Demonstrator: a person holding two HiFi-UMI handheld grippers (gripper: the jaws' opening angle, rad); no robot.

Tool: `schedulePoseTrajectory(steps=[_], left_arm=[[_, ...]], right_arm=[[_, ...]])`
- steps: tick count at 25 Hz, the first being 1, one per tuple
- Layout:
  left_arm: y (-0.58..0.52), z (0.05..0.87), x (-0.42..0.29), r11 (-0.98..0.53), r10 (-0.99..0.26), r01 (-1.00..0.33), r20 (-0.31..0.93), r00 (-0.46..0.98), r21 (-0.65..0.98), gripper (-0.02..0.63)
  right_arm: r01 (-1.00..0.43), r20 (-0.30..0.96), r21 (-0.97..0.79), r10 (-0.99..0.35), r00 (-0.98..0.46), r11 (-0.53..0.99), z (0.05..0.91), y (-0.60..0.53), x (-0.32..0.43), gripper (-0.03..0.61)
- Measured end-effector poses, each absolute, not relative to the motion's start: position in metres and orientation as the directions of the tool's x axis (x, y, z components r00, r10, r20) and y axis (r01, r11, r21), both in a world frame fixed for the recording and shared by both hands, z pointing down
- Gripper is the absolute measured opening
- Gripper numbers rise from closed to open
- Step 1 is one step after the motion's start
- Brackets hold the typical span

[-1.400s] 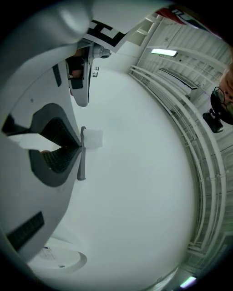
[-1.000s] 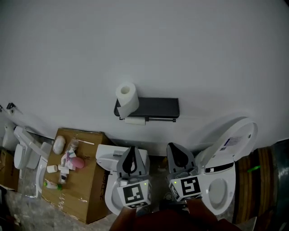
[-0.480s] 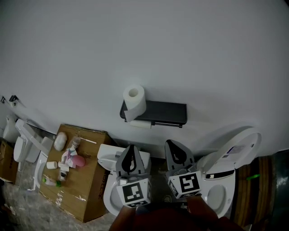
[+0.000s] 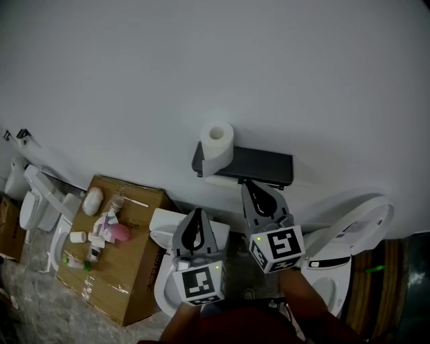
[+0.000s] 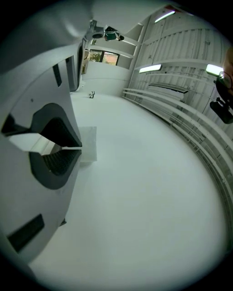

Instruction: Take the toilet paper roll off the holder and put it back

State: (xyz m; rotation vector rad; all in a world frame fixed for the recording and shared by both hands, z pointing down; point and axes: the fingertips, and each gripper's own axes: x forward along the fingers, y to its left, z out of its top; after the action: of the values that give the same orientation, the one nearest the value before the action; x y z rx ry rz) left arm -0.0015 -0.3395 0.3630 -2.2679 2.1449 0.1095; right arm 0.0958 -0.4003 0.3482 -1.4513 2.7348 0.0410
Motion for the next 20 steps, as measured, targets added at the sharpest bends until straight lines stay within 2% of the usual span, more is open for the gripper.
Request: schedulePoseTrajectory(steps=[2,3,4,6,8,13,20], left_arm=[[-0.34,0.365,-0.006,-0.054,-0.997,-0.998,-0.056,0.053,0.011,0.015],[-0.341,0.365,-0.008,-0.052,-0.997,-0.999,-0.055,0.052,0.007,0.015],[-0.341,0.364,-0.009,-0.051,-0.997,-0.999,-0.059,0.05,0.014,0.015],[-0.342,0.36,-0.011,-0.049,-0.996,-0.998,-0.071,0.046,0.039,0.015],[-0.342,0.36,-0.015,-0.046,-0.996,-0.998,-0.073,0.043,0.047,0.015],[-0.345,0.363,-0.02,-0.041,-0.997,-0.998,-0.072,0.037,0.051,0.015],[-0.347,0.371,-0.026,-0.036,-0.998,-0.997,-0.06,0.032,0.062,0.015]], right_arm=[[-0.816,-0.053,-0.012,-0.816,-0.576,0.577,0.342,-0.414,0.087,0.012],[-0.806,-0.051,-0.02,-0.806,-0.59,0.592,0.339,-0.421,0.081,0.062],[-0.795,-0.047,-0.028,-0.796,-0.604,0.605,0.336,-0.428,0.075,0.181],[-0.786,-0.034,-0.039,-0.787,-0.616,0.617,0.333,-0.441,0.063,0.248],[-0.791,-0.011,-0.034,-0.792,-0.61,0.61,0.333,-0.455,0.053,0.283],[-0.802,0.087,-0.015,-0.798,-0.596,0.597,0.34,-0.489,0.031,0.349],[-0.829,0.164,0.037,-0.822,-0.545,0.558,0.35,-0.515,0.019,0.357]])
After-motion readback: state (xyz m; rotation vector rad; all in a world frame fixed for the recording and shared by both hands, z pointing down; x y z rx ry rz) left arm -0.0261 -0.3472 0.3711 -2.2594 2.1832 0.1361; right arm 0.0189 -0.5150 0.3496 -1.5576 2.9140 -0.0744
